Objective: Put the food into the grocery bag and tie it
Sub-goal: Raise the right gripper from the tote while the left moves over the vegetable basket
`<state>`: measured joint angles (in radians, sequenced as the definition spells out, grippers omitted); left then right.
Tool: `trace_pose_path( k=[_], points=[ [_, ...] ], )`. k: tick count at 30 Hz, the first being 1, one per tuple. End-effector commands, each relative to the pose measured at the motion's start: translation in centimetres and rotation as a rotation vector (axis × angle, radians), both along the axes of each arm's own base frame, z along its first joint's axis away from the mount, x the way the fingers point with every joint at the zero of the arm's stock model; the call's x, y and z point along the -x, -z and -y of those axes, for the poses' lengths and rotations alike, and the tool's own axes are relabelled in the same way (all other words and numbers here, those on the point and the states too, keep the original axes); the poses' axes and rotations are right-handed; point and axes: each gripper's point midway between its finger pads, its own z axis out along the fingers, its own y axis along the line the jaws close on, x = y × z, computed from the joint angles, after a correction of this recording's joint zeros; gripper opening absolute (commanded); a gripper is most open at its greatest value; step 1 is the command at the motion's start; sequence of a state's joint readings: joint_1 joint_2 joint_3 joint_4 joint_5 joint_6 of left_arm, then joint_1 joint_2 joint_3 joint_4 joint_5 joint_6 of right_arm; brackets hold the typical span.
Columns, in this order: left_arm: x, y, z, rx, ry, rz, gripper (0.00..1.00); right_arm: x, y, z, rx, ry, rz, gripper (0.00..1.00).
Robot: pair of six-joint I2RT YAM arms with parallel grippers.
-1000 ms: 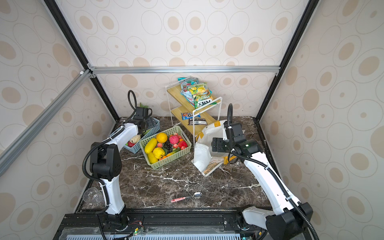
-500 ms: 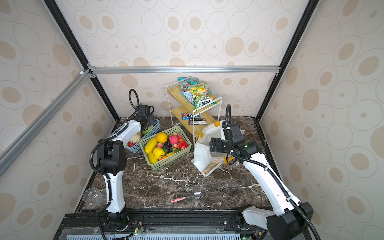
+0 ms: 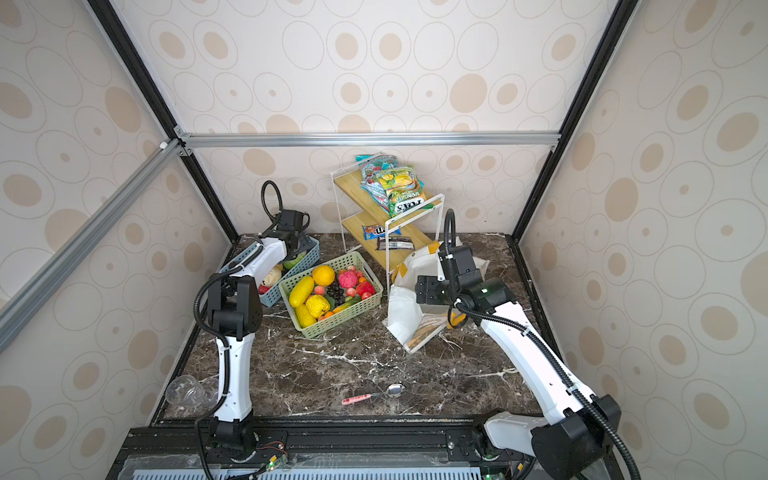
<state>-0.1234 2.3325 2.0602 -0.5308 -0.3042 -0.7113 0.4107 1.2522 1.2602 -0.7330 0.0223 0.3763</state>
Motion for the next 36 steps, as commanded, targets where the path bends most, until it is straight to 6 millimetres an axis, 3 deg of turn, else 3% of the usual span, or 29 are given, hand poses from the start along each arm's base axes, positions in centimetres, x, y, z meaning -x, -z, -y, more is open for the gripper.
trace_pose_path(
  k=[1, 8, 14, 20, 36],
  points=[
    [0.6, 1.6, -1.1, -0.011, -0.043, -0.062, 0.95, -0.3, -0.3, -0.4, 0.003, 0.000, 0.007, 0.86],
    [0.9, 3.4, -1.5, 0.004, -0.041, -0.106, 0.96, -0.6, -0.5, -1.2, 0.012, -0.020, 0.004, 0.86],
    [1.0, 2.7, -1.2, 0.006, -0.016, -0.091, 0.83, -0.8, -0.9, -1.7, 0.015, -0.031, 0.010, 0.86],
    [0.9, 0.9, -0.9, 0.021, 0.000, -0.048, 0.67, -0.8, -1.2, -2.1, 0.018, -0.042, 0.015, 0.86],
    [1.1, -7.2, 1.3, 0.123, 0.121, 0.132, 0.66, -1.3, -0.9, -4.2, 0.009, -0.094, 0.021, 0.86]
  ],
)
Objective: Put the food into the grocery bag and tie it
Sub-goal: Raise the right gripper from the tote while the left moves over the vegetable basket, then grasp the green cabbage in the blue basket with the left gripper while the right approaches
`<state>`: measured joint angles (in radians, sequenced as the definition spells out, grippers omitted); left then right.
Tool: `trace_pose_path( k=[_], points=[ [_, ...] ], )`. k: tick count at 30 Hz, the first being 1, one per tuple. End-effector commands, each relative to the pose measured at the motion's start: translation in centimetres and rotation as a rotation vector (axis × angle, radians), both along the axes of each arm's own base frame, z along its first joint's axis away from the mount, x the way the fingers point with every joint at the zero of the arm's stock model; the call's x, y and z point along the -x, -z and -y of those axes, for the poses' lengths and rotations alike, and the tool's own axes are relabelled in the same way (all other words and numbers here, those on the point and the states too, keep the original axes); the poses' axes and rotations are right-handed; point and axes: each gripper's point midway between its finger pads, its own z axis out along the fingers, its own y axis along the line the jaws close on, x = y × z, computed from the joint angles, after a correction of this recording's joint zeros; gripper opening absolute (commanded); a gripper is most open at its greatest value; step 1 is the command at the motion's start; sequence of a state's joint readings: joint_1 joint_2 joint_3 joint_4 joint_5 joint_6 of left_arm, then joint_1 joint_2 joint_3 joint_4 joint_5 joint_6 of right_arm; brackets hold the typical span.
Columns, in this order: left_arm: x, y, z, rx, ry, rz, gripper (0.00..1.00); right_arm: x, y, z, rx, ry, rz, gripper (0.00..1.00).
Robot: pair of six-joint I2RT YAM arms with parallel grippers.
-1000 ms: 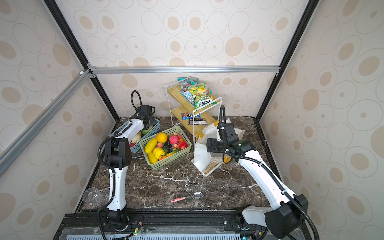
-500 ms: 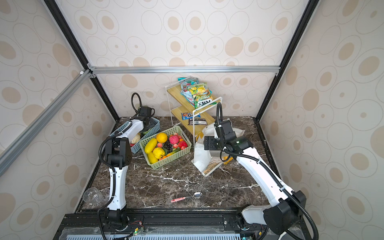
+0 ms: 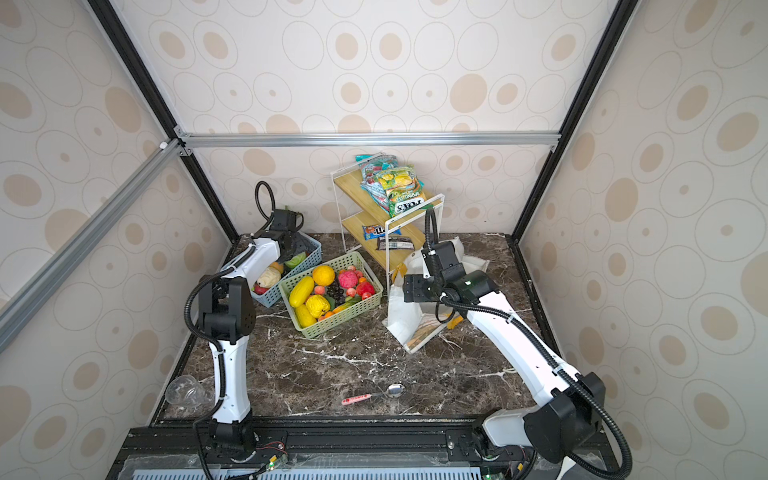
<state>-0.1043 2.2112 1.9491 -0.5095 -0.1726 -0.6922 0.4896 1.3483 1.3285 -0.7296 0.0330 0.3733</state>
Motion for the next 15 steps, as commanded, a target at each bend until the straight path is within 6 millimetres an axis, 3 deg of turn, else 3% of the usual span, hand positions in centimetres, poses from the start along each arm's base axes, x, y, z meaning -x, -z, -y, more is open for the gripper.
trace_pose_path(
  k=[1, 8, 15],
  points=[
    [-0.4, -5.4, 0.7, 0.045, 0.045, 0.125, 0.66, -0.5, -1.3, -1.0, -0.013, -0.025, 0.040, 0.86],
    [1.0, -8.3, 1.3, 0.075, 0.077, 0.176, 0.66, -1.0, -1.3, -2.5, -0.041, -0.059, 0.050, 0.86],
    [3.5, -10.5, 2.5, 0.159, 0.112, 0.236, 0.67, -1.5, -1.8, -6.3, -0.109, -0.147, 0.101, 0.86]
  ],
)
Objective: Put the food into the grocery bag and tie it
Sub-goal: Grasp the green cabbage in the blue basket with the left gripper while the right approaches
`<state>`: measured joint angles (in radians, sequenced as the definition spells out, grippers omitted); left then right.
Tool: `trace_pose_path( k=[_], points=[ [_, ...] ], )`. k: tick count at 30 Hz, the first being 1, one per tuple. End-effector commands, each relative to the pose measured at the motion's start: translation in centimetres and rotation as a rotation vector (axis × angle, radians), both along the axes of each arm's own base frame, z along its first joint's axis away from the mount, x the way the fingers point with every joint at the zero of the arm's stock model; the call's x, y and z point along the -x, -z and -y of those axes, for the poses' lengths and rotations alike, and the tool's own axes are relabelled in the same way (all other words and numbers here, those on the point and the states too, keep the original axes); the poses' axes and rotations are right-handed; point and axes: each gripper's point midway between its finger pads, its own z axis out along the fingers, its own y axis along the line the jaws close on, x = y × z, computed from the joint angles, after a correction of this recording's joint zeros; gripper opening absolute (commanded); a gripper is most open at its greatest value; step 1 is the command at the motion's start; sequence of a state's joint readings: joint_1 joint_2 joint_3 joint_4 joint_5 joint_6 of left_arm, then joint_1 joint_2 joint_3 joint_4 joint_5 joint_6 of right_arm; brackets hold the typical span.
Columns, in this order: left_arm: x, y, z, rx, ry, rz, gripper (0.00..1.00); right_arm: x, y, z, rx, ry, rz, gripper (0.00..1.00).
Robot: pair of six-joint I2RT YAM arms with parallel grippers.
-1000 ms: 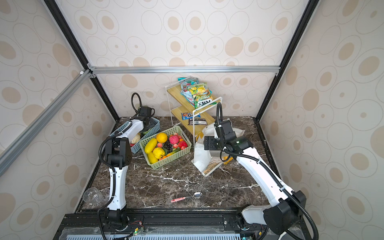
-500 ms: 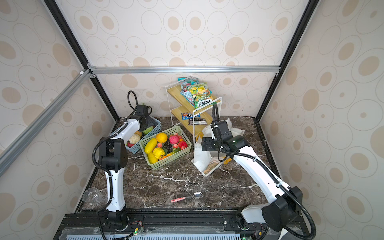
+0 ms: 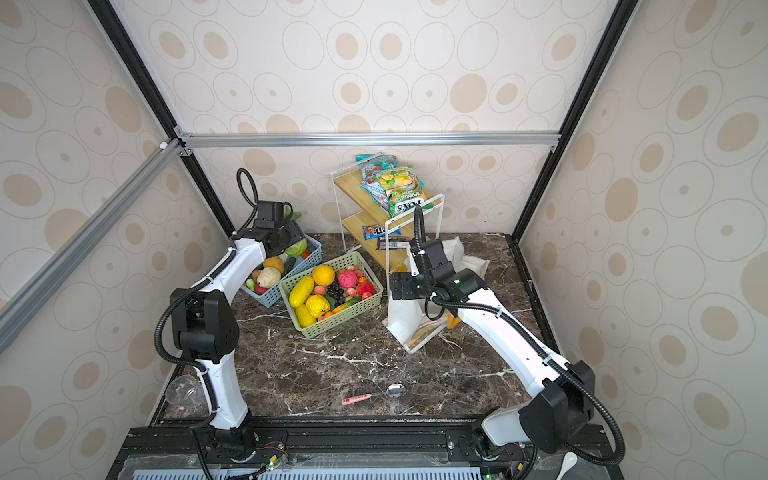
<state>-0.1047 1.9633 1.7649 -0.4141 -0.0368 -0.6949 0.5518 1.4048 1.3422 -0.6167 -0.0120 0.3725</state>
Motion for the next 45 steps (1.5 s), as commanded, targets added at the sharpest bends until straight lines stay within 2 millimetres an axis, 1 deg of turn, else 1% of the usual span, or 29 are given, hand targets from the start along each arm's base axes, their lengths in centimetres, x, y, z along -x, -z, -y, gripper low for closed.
trace_pose_path(
  k=[1, 4, 11, 14, 18, 27, 31, 34, 37, 40, 42, 45],
  points=[
    [0.9, -3.3, 0.6, 0.059, 0.017, 0.092, 0.67, -0.6, -1.3, -2.7, -0.055, -0.062, 0.063, 0.86],
    [2.1, -3.9, 1.1, 0.087, 0.037, 0.107, 0.67, -0.8, -1.4, -4.1, -0.086, -0.089, 0.090, 0.86],
    [4.5, -4.2, 2.5, 0.146, 0.092, 0.107, 0.68, -1.1, -1.5, -7.2, -0.169, -0.147, 0.142, 0.86],
    [5.5, -4.6, 3.1, 0.190, 0.113, 0.116, 0.68, -1.0, -1.4, -8.8, -0.176, -0.205, 0.184, 0.87],
    [6.9, -4.7, 4.3, 0.224, 0.155, 0.111, 0.68, -0.4, -1.2, -11.1, -0.179, -0.288, 0.243, 0.88],
    [9.7, -4.8, 6.1, 0.261, 0.191, 0.107, 0.68, -1.2, -0.7, -13.8, -0.287, -0.320, 0.248, 0.89],
    [10.6, -5.3, 6.9, 0.275, 0.207, 0.116, 0.68, -1.0, -1.0, -14.6, -0.291, -0.328, 0.261, 0.89],
    [11.2, -5.9, 7.4, 0.283, 0.217, 0.127, 0.68, -0.6, -1.8, -15.0, -0.286, -0.339, 0.279, 0.89],
    [11.6, -6.2, 7.5, 0.294, 0.221, 0.138, 0.68, -0.3, -3.1, -14.9, -0.259, -0.329, 0.304, 0.89],
    [11.8, -6.6, 7.7, 0.305, 0.227, 0.147, 0.68, 0.0, -4.5, -14.3, -0.252, -0.315, 0.326, 0.89],
    [11.9, -6.9, 7.9, 0.319, 0.235, 0.152, 0.68, 0.2, -5.0, -14.2, -0.262, -0.312, 0.335, 0.89],
    [12.1, -7.4, 8.3, 0.328, 0.247, 0.164, 0.68, 0.5, -5.5, -14.5, -0.292, -0.332, 0.347, 0.89]
  ],
)
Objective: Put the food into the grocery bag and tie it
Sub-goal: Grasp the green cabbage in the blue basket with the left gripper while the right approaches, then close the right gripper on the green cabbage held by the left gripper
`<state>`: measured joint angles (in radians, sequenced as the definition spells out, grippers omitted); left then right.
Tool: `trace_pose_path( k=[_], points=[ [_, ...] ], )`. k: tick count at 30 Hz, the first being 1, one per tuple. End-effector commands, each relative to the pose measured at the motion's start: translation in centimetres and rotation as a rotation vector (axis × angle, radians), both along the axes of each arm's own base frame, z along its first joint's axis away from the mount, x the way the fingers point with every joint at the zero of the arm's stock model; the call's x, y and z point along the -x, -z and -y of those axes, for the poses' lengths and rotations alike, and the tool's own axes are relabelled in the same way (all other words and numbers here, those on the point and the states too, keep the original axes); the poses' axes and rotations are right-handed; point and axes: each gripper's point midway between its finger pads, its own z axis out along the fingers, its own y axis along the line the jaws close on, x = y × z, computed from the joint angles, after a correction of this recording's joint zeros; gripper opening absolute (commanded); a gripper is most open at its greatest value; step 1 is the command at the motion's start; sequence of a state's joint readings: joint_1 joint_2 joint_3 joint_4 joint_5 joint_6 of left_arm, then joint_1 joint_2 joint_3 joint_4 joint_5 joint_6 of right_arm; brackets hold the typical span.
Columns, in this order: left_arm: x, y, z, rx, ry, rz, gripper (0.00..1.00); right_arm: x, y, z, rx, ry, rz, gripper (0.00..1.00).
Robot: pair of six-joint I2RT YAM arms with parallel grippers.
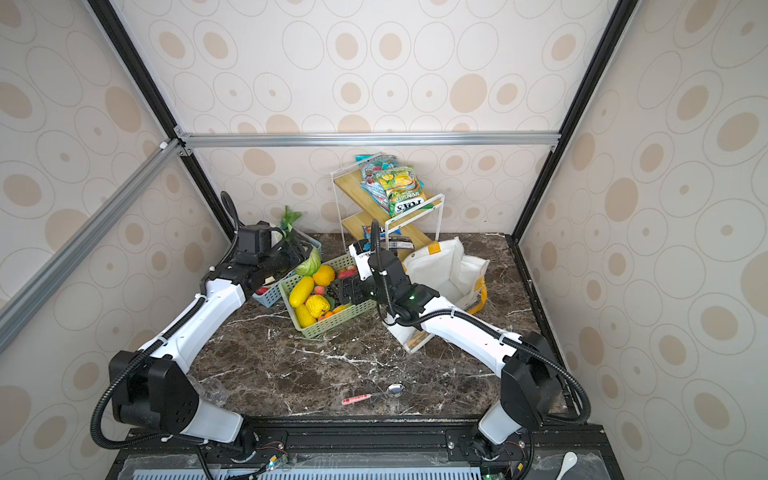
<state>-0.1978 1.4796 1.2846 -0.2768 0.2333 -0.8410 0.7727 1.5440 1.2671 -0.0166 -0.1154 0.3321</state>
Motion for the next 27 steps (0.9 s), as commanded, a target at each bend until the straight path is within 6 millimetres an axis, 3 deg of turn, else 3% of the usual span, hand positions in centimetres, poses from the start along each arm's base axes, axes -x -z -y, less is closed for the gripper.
trace_pose_path(
  k=[1, 15, 20, 27],
  points=[
    [0.3, -2.7, 0.6, 0.041, 0.013, 0.070, 0.68, 0.4, -2.5, -0.2, -0.049, -0.013, 0.054, 0.89],
    [0.6, -3.4, 1.3, 0.069, 0.045, 0.078, 0.69, -0.1, -1.1, -4.1, -0.106, -0.102, 0.103, 0.89],
    [0.6, -3.6, 1.8, 0.086, 0.062, 0.079, 0.69, -1.2, 0.1, -5.2, -0.103, -0.092, 0.105, 0.89],
    [0.9, -3.6, 2.3, 0.103, 0.084, 0.074, 0.69, -2.4, 0.2, -7.2, -0.124, -0.105, 0.157, 0.91]
  ],
)
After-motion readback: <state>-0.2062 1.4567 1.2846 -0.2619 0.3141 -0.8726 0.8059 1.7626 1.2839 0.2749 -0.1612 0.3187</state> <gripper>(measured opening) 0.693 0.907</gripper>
